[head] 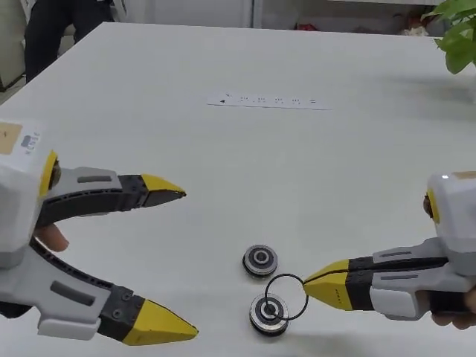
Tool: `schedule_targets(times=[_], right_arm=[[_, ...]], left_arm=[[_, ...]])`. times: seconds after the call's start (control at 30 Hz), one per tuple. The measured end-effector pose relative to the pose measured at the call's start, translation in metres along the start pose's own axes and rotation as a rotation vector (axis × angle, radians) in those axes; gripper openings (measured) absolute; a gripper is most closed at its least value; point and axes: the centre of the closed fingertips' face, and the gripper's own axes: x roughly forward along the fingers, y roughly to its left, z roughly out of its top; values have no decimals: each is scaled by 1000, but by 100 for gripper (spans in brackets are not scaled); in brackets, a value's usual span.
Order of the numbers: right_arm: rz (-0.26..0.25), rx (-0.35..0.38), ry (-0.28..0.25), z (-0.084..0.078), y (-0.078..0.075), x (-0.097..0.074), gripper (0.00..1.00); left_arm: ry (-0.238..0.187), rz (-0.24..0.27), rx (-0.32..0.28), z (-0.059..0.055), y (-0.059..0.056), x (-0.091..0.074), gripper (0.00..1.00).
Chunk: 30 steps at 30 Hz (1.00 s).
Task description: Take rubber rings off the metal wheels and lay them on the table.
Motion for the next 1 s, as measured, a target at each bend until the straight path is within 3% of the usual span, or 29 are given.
schedule_targets(times=[0.17, 0.47, 0.77, 1.0], right_arm=[[6, -16, 6, 6, 4, 0, 0], [19, -34, 6, 16, 11, 2, 0], [41, -49, 21, 22, 19, 7, 0], [57, -61, 34, 27, 24, 10, 0]], left_arm=[[5, 46, -21, -8, 5, -17, 87], [32, 110, -56, -33, 1, -40, 88], [-2, 174, -109, -42, 1, -51, 89], [12, 190, -116, -48, 1, -59, 91]])
